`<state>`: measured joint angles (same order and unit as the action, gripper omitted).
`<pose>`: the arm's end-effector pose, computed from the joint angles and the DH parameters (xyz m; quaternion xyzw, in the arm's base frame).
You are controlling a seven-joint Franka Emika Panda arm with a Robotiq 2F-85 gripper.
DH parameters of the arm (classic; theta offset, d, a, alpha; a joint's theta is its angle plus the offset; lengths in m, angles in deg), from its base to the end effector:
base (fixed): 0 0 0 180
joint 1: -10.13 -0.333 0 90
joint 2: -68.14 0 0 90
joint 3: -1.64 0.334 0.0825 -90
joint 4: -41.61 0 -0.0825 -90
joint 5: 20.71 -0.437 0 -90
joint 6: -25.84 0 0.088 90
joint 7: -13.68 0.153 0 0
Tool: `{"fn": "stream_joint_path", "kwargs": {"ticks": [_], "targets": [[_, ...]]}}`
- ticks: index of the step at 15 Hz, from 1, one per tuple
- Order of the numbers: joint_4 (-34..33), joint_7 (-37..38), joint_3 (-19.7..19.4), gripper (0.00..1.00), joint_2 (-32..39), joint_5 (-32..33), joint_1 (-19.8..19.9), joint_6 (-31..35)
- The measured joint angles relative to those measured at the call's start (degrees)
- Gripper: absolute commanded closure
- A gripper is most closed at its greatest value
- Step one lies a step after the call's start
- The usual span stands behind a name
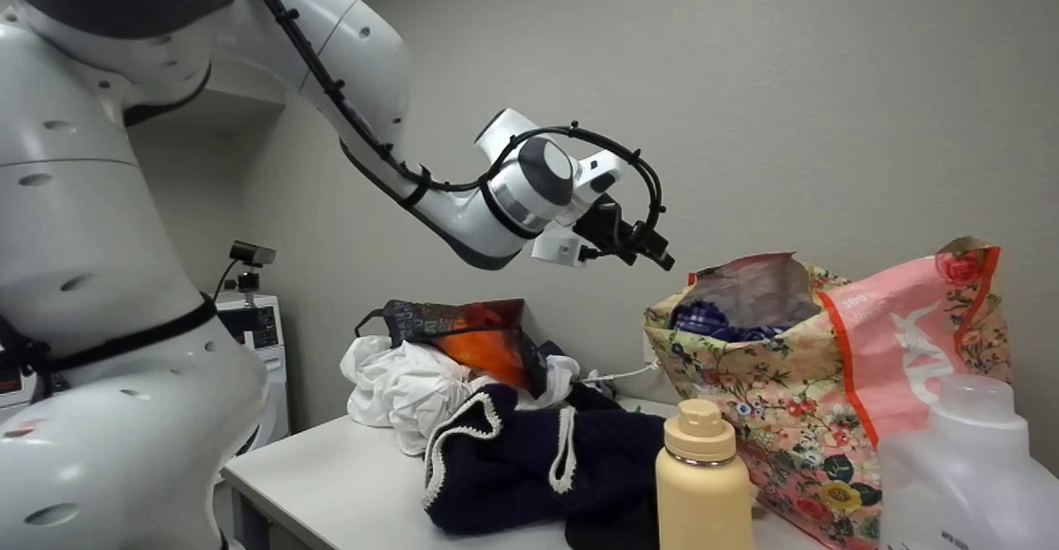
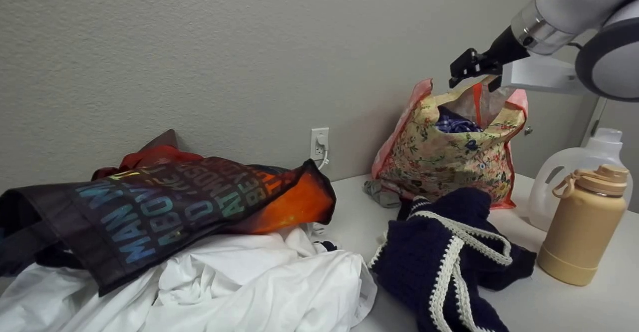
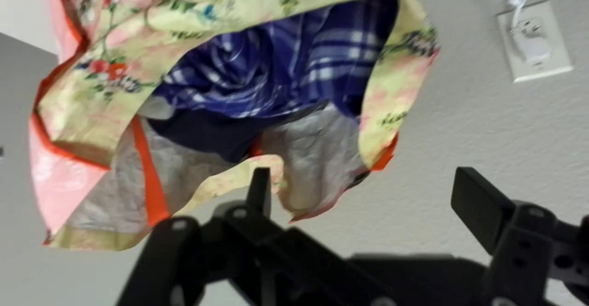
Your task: Pick up the blue cloth from the bag and put it on the table.
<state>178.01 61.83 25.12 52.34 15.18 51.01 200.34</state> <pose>0.5678 -0.1249 0.4763 0.8609 -0.2231 0.4471 0.0963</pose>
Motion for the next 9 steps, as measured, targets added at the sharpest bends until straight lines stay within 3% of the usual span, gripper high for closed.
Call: {"fn": "stream_joint_path", "kwargs": {"ticks": [4, 6, 9], "targets": [[-4.8, 18.2, 13.6, 0.0, 0.0, 15.1, 17.8, -3.2], [-6.3, 25.3, 19.9, 0.0, 0.6, 20.3, 22.3, -8.3], [-8.7, 31.9, 27.8, 0.0, 3.8, 25.6, 25.2, -18.1]]}}
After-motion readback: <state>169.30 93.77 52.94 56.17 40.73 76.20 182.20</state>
